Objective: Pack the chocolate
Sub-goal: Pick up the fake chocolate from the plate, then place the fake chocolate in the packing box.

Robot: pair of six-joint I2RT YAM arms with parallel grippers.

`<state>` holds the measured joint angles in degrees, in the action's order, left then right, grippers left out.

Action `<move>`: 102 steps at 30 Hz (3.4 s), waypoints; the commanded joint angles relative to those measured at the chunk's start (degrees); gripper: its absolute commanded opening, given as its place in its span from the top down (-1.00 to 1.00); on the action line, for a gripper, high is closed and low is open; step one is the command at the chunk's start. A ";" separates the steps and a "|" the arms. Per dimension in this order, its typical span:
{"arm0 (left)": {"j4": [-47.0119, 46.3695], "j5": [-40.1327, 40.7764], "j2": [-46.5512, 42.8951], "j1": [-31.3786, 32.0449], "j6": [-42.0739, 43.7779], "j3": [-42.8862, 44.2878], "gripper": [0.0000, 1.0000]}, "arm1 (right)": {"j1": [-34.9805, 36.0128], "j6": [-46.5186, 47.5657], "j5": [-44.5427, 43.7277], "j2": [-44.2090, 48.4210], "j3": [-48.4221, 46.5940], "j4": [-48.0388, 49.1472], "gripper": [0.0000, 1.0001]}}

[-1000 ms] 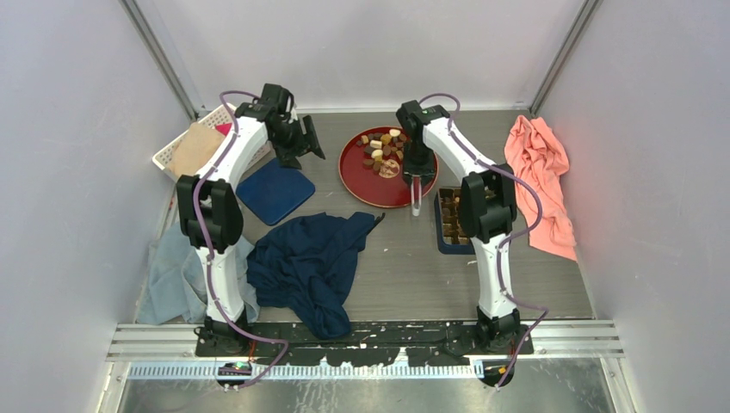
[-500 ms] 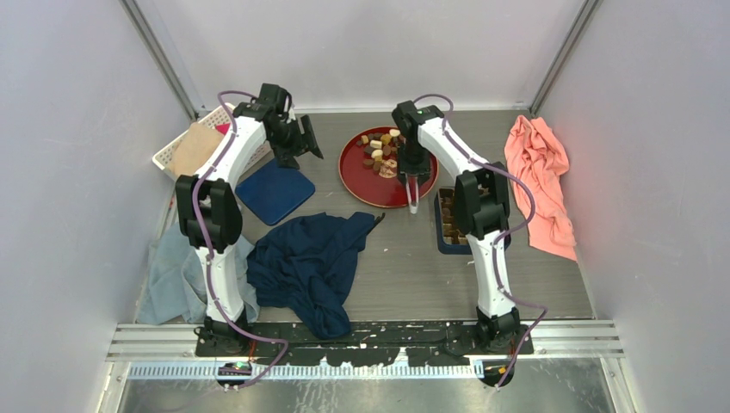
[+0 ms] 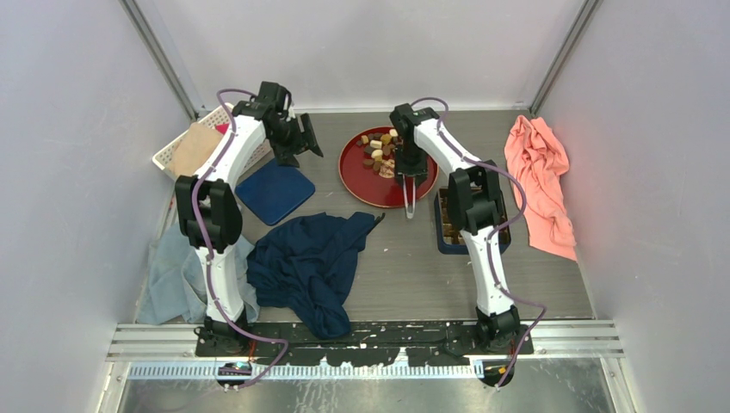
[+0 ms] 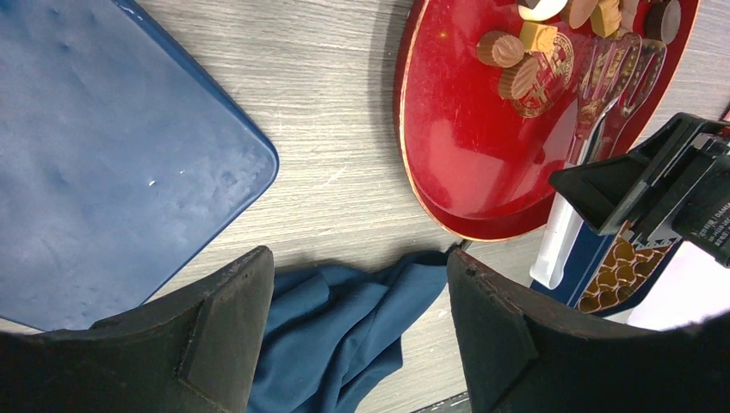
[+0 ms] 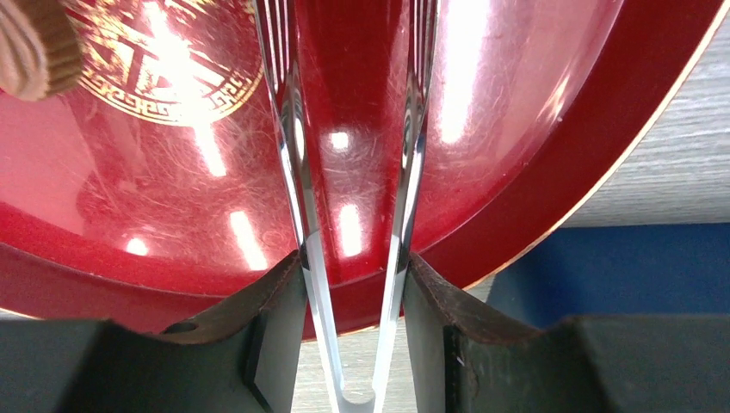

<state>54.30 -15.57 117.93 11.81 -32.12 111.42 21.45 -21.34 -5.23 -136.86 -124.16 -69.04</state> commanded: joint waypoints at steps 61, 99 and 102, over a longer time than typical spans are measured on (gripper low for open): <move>-0.38 -1.45 -0.04 0.40 0.00 3.06 -0.48 | -4.02 -10.21 -8.53 54.11 43.70 -3.38 0.86; -0.60 -2.09 2.58 0.75 -1.54 6.00 -0.48 | -13.50 -5.59 -4.67 49.73 57.07 5.13 0.71; -0.60 -2.02 2.58 0.80 -1.46 6.29 -0.48 | -13.55 -5.22 -4.68 49.26 56.88 5.02 0.65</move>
<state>54.52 -16.78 120.68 12.36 -33.08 114.74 8.23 -27.92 -10.15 -87.31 -65.25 -64.36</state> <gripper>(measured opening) 0.741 0.408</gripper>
